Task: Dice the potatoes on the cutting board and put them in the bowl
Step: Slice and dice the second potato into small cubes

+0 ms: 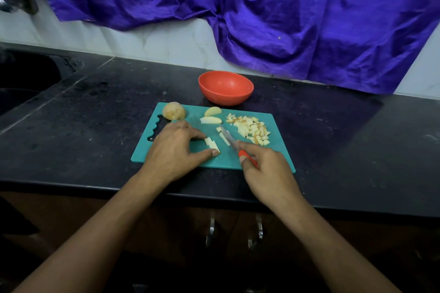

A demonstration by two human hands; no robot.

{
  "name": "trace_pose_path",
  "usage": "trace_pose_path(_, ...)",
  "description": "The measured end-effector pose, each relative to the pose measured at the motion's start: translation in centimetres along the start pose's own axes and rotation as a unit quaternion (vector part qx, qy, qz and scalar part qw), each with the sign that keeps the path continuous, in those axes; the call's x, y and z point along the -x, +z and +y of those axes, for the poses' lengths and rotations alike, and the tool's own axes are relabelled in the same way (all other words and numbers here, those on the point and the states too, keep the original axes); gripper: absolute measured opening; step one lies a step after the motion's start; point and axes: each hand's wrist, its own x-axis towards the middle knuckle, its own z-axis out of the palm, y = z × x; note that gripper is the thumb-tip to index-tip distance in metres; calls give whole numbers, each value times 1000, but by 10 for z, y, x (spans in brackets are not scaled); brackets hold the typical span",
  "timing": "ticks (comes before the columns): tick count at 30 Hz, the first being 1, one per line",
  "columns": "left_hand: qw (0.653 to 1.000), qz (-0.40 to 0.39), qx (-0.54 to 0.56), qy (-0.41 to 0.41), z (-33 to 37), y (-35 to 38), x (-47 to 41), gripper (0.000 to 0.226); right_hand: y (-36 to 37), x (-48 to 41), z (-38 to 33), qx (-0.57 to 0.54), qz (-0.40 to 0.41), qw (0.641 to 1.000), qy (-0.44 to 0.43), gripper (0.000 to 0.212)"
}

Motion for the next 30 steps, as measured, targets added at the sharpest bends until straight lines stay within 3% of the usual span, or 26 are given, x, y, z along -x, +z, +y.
trace_pose_path(9, 998, 30, 54, -28, 1, -4, 1, 44, 5, 11, -7, 84, 5, 995, -54, 46)
trace_pose_path(25, 999, -26, -11, 21, 6, -2, 1, 52, -4, -2, -24, 239, -51, 966, -85, 56)
trace_pose_path(30, 998, -30, -45, 25, 10, -2, 1, 51, 2, 2, -16, 180, -32, 981, -57, 50)
